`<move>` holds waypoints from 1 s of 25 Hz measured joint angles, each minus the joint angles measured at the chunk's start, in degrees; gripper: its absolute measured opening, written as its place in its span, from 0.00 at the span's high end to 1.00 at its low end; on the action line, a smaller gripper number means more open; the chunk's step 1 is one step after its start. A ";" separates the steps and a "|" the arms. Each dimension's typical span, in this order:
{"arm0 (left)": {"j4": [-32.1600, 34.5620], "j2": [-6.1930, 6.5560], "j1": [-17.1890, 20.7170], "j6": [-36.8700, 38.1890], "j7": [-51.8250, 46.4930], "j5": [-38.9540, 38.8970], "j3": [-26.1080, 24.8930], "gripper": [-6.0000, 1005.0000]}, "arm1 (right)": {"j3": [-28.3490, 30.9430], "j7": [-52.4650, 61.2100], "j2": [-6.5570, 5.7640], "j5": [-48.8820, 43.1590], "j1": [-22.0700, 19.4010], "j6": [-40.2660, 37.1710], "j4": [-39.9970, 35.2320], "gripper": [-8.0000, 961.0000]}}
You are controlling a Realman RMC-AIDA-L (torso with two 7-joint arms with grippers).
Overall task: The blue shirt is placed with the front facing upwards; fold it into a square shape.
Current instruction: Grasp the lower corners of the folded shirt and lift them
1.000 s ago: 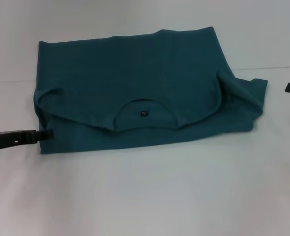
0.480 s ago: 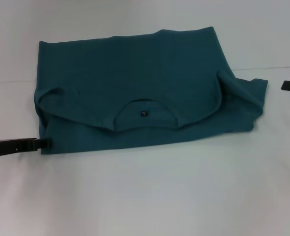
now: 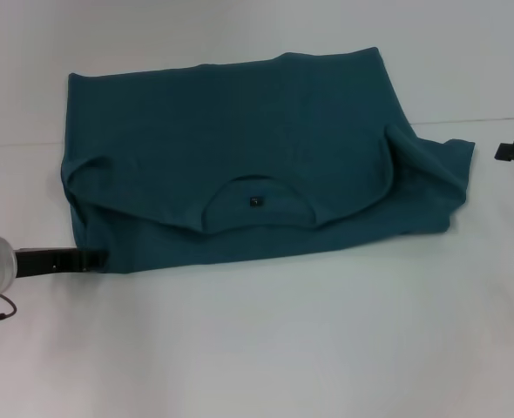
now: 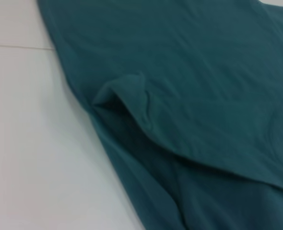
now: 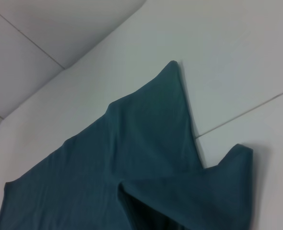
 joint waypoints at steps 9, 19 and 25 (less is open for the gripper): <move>-0.76 -0.14 -0.38 0.71 -0.45 -0.10 1.16 0.68 | -0.45 0.30 -0.02 -0.05 0.17 -0.20 0.05 0.17; -5.17 0.20 0.30 5.50 -0.87 -1.65 -1.56 0.93 | -0.42 11.37 -5.06 -5.38 1.35 -7.09 -0.38 0.18; -4.98 0.20 0.17 5.72 -0.27 -1.99 -1.57 0.93 | -1.24 13.41 -5.05 -9.01 3.90 -6.68 0.06 0.18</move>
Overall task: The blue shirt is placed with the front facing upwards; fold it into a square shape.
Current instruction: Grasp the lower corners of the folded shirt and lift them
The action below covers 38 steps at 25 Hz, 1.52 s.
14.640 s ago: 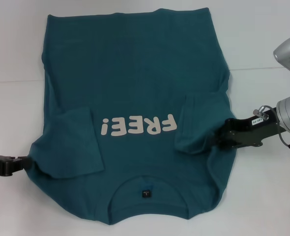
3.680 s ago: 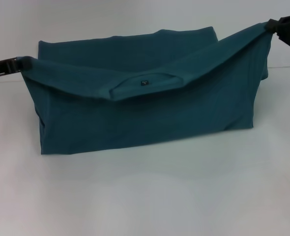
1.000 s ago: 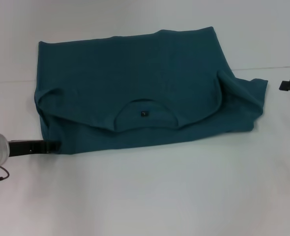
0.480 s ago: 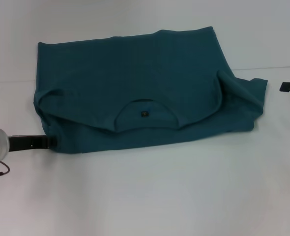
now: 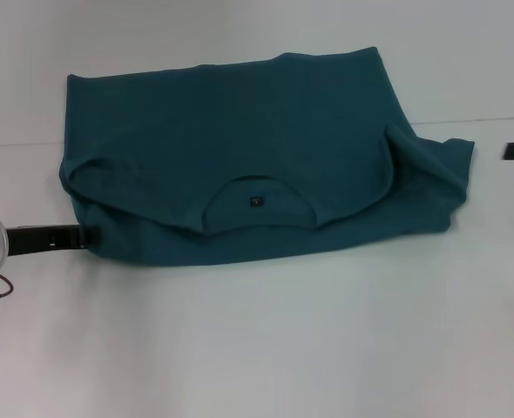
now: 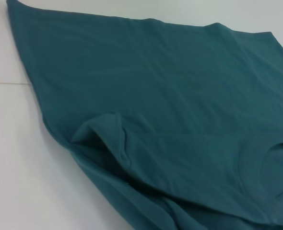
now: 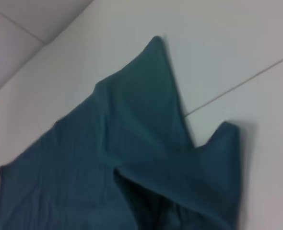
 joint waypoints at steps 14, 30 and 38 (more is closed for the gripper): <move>-1.12 0.68 -0.23 1.65 -0.18 -0.78 -0.38 0.93 | -5.43 10.75 0.98 -16.71 9.09 -3.15 -3.11 0.18; -1.20 0.73 -0.23 1.71 0.10 -0.76 -0.38 0.93 | -8.37 10.63 5.66 -17.02 9.52 8.55 3.48 0.18; -1.11 0.68 -0.17 1.65 0.20 -0.76 -0.37 0.93 | -9.37 10.74 6.94 -17.07 10.46 12.11 4.86 0.19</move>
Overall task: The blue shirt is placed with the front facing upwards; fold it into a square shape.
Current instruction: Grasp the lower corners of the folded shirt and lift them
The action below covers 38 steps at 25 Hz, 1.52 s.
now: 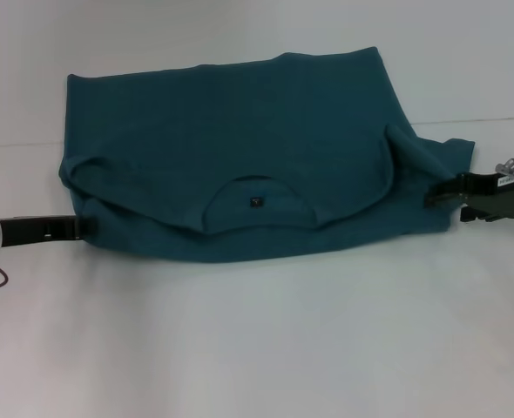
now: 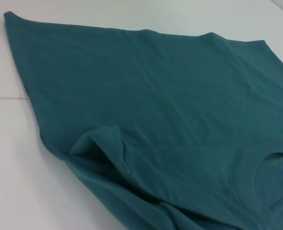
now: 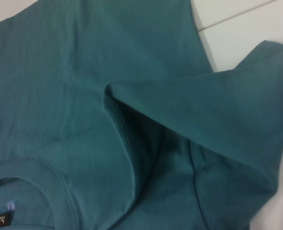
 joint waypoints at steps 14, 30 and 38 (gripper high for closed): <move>0.47 0.01 -0.15 -0.39 0.07 0.00 -0.01 0.93 | -0.17 0.02 0.62 -0.03 1.27 3.30 2.68 0.24; 0.09 0.19 0.18 -0.28 0.10 -0.81 -0.09 0.93 | -2.89 -2.95 1.88 0.21 1.31 3.89 2.05 0.79; 0.00 0.59 0.77 0.12 0.10 -1.38 -0.09 0.93 | -1.76 -5.02 2.01 0.85 -0.30 1.67 -0.20 0.96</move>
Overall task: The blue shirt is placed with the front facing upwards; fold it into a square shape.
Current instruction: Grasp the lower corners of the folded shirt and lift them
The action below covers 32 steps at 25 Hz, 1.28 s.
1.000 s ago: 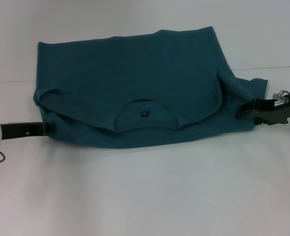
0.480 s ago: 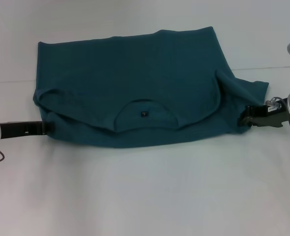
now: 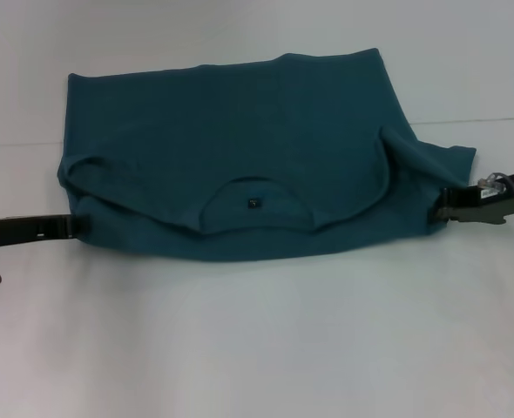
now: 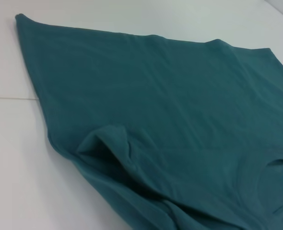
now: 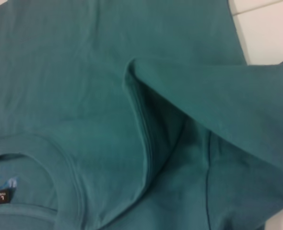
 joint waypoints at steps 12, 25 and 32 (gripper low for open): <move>-3.47 3.12 -1.16 4.34 -0.59 -4.70 -0.92 0.93 | 0.44 -1.15 -1.52 7.86 -1.95 -5.33 -10.16 0.96; -2.99 6.18 -5.73 3.90 -2.13 -5.33 -2.51 0.93 | 1.76 -0.92 -4.70 8.03 2.11 -4.62 -10.83 0.96; 0.22 7.00 -8.30 0.90 -2.19 -4.81 -2.75 0.93 | 1.06 -1.49 -4.82 7.60 3.21 -1.96 -8.66 0.96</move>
